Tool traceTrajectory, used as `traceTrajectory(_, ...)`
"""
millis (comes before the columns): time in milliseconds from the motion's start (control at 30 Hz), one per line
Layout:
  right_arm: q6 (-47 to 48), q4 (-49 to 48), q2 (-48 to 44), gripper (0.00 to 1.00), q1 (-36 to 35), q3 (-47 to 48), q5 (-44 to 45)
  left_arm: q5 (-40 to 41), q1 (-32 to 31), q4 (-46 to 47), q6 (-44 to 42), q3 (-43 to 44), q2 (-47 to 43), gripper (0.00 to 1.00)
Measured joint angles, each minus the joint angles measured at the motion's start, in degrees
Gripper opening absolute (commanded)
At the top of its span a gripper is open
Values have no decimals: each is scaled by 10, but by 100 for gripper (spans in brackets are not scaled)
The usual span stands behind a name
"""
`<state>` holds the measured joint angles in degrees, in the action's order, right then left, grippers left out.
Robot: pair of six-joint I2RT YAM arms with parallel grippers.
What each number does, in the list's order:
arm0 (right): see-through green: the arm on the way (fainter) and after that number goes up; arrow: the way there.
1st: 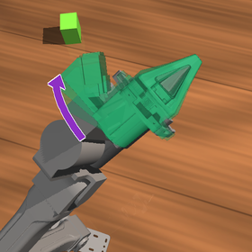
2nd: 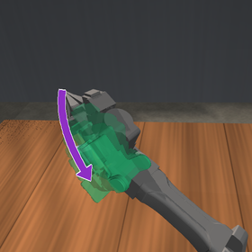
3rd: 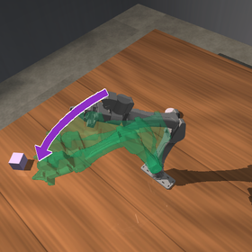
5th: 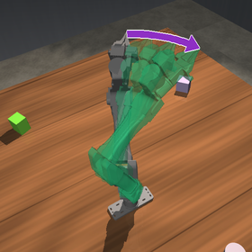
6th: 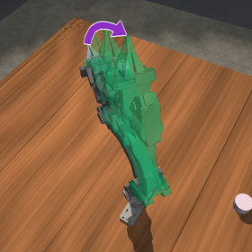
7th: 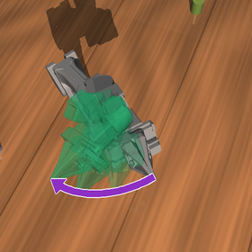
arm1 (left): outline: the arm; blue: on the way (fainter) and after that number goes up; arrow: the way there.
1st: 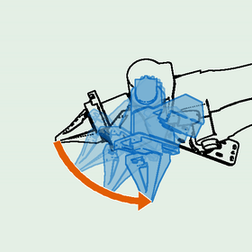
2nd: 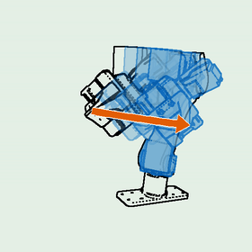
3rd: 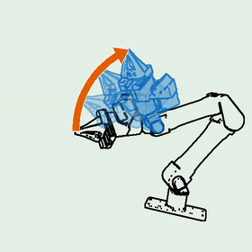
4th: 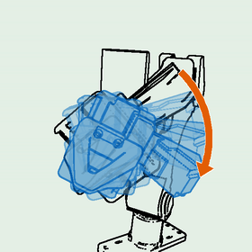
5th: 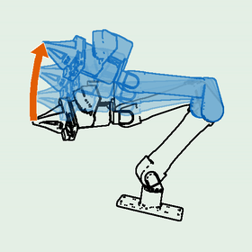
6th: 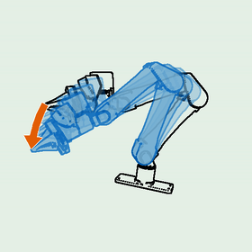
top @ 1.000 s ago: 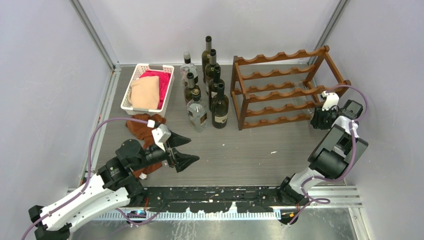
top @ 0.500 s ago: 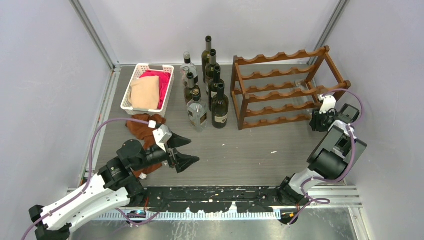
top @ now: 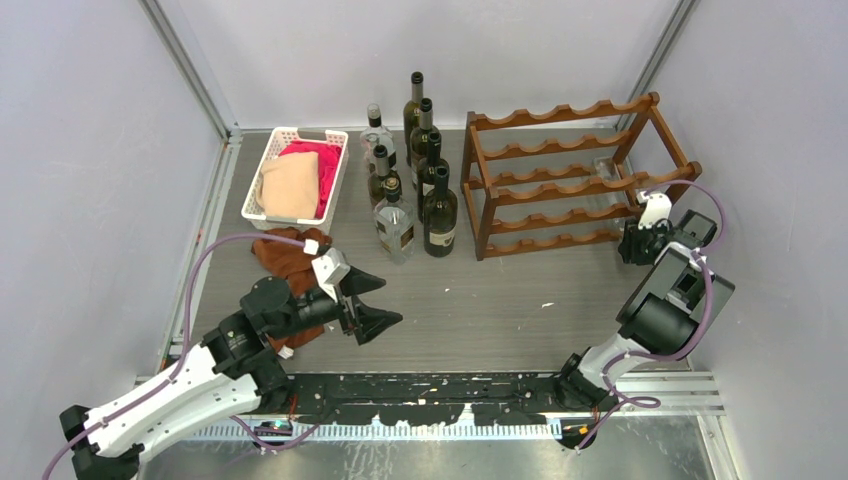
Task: Put the wine bottle on the wine rack
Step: Place the wine bottle in the wine rack.
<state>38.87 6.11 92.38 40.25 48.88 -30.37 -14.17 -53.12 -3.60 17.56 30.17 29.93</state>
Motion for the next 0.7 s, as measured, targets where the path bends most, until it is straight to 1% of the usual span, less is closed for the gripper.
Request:
traceTrajectory(300,-2,-17,7,1,0,-6,-4,-4,0,12,0,0,17,82)
traceTrajectory(533,-5,-21,28,1,-5,8,-18,-4,0,15,0,0,25,82)
traceTrajectory(600,-7,-14,31,2,-5,14,-19,-4,0,17,0,0,28,82)
traceTrajectory(700,-11,-9,33,6,-7,18,-18,-4,0,19,0,0,32,82)
